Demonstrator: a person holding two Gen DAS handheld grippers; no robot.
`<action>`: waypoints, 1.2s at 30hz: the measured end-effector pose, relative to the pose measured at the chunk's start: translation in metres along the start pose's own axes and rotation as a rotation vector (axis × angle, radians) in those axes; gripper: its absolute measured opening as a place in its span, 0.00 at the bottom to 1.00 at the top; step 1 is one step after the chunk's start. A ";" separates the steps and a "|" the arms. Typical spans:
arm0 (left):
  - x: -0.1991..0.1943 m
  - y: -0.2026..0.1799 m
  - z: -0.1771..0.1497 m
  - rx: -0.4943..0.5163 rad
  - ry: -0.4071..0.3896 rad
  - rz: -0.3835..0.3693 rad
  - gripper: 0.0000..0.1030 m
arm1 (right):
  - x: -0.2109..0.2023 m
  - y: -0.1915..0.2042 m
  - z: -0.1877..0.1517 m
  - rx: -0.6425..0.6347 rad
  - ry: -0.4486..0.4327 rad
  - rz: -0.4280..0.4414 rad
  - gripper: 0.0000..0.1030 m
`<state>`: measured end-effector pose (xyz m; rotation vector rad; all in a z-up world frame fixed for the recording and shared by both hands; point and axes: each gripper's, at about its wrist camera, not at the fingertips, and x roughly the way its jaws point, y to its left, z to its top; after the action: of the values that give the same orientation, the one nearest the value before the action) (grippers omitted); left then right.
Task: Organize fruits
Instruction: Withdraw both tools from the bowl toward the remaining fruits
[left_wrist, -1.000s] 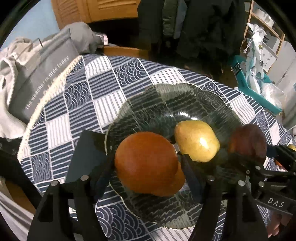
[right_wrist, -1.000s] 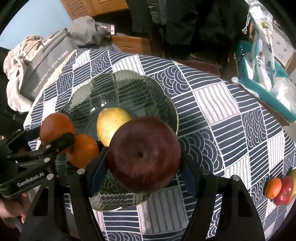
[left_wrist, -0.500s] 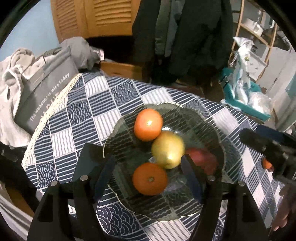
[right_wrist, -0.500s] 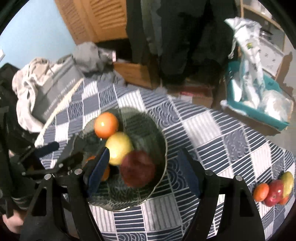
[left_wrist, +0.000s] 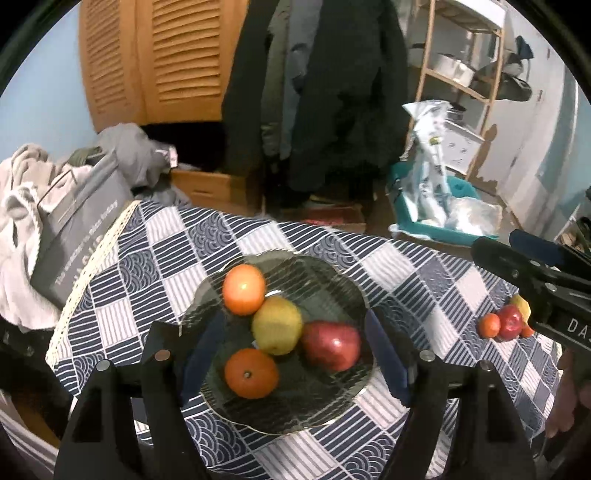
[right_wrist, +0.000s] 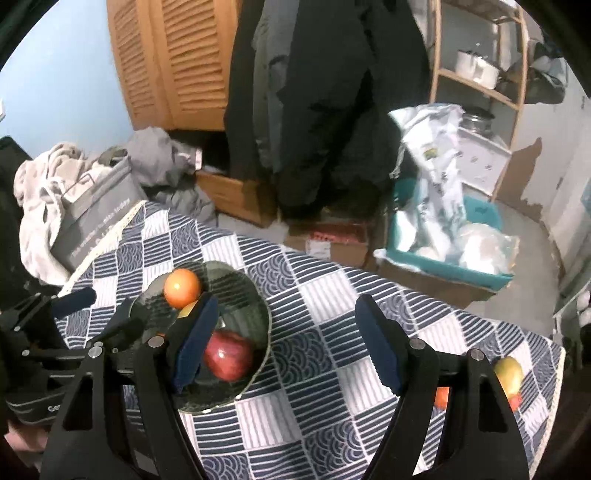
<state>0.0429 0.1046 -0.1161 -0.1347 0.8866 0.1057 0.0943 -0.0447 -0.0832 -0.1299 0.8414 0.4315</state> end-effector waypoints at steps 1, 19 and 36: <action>-0.003 -0.004 0.001 0.004 -0.004 -0.009 0.78 | -0.004 -0.002 -0.001 0.002 -0.006 -0.004 0.75; -0.038 -0.071 0.008 0.109 -0.071 -0.113 0.83 | -0.064 -0.062 -0.026 0.055 -0.062 -0.121 0.75; -0.056 -0.131 0.007 0.223 -0.109 -0.155 0.83 | -0.107 -0.118 -0.061 0.105 -0.098 -0.252 0.75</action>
<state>0.0328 -0.0255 -0.0585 0.0108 0.7709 -0.1292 0.0388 -0.2033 -0.0505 -0.1150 0.7381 0.1555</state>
